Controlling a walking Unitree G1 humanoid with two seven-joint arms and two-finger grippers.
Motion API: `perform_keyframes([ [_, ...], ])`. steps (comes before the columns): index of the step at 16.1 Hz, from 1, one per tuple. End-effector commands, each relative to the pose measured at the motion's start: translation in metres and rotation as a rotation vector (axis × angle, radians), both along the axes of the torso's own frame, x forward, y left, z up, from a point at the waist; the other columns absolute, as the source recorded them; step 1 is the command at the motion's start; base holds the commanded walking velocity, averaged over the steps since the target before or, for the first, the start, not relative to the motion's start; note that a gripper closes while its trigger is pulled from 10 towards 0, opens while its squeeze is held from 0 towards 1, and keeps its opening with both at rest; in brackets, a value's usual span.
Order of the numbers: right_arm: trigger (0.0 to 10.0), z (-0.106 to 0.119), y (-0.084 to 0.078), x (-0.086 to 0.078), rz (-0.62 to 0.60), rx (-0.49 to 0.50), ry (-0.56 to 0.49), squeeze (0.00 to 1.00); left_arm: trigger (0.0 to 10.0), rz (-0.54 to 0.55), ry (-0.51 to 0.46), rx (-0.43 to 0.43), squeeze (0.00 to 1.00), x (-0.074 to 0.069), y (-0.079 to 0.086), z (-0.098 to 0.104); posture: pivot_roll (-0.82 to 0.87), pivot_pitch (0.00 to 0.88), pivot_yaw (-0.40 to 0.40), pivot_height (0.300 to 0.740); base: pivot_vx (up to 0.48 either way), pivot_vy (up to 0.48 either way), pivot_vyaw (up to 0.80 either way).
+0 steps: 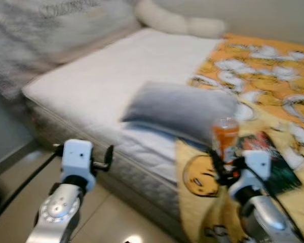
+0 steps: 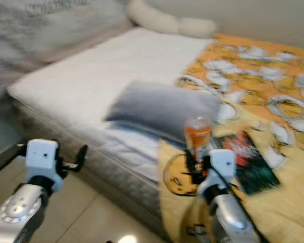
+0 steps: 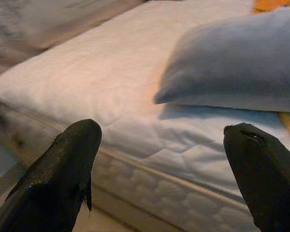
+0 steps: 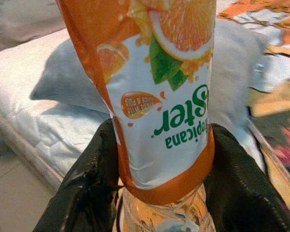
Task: Clean up the room
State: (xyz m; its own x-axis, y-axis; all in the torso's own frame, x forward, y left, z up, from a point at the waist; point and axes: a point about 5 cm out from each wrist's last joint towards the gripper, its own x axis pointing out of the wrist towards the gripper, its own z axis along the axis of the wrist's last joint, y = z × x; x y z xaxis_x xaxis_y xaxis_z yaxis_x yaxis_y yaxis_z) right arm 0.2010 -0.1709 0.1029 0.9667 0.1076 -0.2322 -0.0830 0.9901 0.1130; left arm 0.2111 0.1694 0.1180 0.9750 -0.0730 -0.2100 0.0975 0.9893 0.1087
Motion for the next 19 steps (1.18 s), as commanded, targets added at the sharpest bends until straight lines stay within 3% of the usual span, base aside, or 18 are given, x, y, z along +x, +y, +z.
perform_keyframes([
  [1,10.0,-0.001,0.004,0.002,0.013,0.011,-0.005,0.00,10.0,0.022,-0.006,0.020,0.00,0.000,0.006,-0.001,-0.07,0.000,0.059,0.740,0.000,0.000,0.80],
  [12,10.0,-0.006,0.014,0.016,0.087,-0.012,0.005,0.00,10.0,0.031,-0.062,0.028,0.00,0.008,0.015,0.006,-0.04,0.000,0.044,0.740,0.044,0.000,0.80],
  [19,10.0,-0.005,0.012,0.018,0.055,-0.021,-0.010,0.00,10.0,0.013,-0.065,0.019,0.00,0.011,0.014,0.006,-0.04,0.000,0.053,0.740,0.290,0.000,0.00],
])
